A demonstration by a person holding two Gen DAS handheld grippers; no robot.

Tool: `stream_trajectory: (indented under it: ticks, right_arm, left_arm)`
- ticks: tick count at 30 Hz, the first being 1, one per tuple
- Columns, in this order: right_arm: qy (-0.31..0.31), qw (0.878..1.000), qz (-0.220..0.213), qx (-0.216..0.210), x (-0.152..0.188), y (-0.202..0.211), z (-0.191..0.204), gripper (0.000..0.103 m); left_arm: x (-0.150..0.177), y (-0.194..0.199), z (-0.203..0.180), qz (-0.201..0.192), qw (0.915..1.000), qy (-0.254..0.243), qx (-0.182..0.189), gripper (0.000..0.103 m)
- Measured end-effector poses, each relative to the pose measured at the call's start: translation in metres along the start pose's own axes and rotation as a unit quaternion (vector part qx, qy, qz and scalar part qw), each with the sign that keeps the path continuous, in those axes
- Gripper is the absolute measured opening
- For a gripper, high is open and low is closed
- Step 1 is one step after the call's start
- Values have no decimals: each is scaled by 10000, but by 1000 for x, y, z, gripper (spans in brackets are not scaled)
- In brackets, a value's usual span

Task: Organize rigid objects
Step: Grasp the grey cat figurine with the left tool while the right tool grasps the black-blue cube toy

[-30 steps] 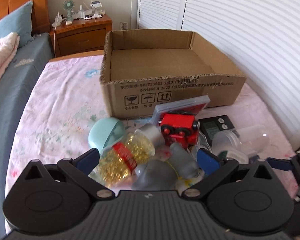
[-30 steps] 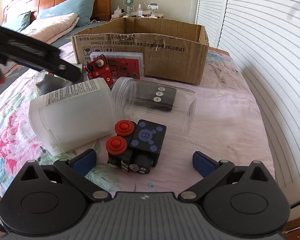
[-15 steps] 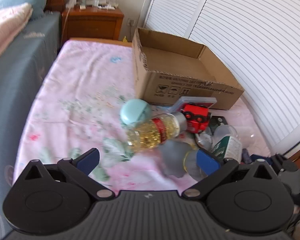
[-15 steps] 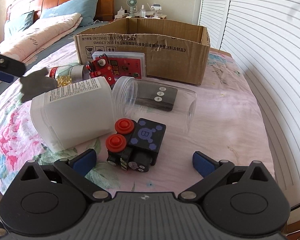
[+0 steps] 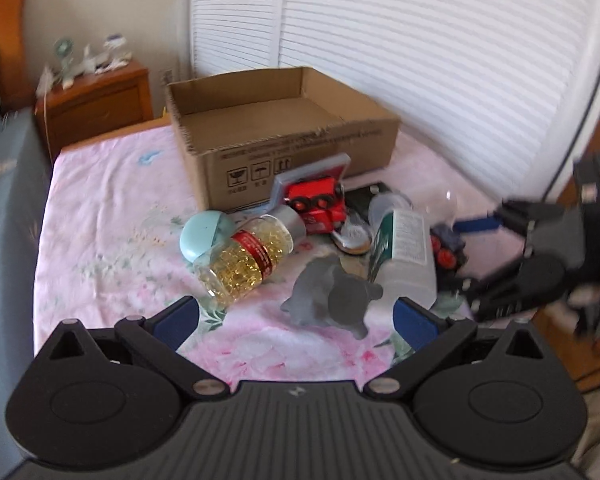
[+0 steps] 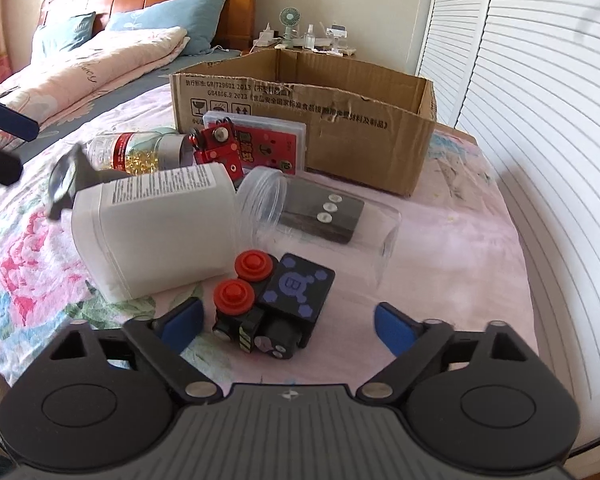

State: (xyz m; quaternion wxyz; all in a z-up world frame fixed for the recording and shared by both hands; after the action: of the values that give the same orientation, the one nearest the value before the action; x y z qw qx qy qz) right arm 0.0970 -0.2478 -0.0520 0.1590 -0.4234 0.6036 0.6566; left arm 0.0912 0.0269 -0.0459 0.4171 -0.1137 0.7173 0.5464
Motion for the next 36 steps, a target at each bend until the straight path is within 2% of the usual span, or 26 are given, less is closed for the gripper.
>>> stream_trajectory:
  ticks: [3,8,13,15,18,20,24,27,31,34,36]
  right_arm:
    - [-128,9998,33,134,1,1,-6,88]
    - [-427,9989,115,148,7,5,-17,88]
    - [-391,9989,116,227,7,5,-14,88]
    - [-362,9990,116,235,6,5,-13,88]
    - [-332,9991,134,247,6,6,-13,88]
    - [-289,9991,138,274,5,6,-11,88]
    - [-250,9992,145,293,5,7,-9,88]
    - [-255,9993,128,252,6,8,-8,88]
    - [-263,9994,96,191,7,8,-9,88]
    - [-214,9996,74,161,6,8,-8,87]
    - [-190,9997,69,96,5,8,-7,84]
  left_arm:
    - [1,-7,-7,90,9992,-345,-162,102]
    - [-1,-18,-15,20,9982,-593,-99,102]
    - [0,-22,1,77,9980,-409,-468,102]
    - [6,-18,17,103,9957,-342,-852,102]
    - [20,-11,44,281,9866,-280,-1584,102]
    - [25,-5,56,333,9826,-80,-1826,102]
    - [23,7,46,80,9921,11,-1253,102]
    - [20,7,21,-114,9969,-348,-692,102]
    - [21,-10,-1,-169,9968,-758,-166,102]
    - [25,-27,-4,-106,9959,-892,32,95]
    - [27,-37,-3,21,9954,-940,180,85]
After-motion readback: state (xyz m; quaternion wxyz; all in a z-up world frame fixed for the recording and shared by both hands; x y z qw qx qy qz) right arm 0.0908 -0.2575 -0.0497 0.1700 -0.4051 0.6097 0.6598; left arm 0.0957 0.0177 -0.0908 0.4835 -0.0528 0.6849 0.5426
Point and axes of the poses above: each gripper's, at about its wrist camera, not at the fingertips, and y roughly against the way its jaws point, z to its left, x to its underside, the point moved 4 cm from there along -y, roughly the way its jaws point, and after that the axes turned 3 degrees about -z, right-handed, at the moved point
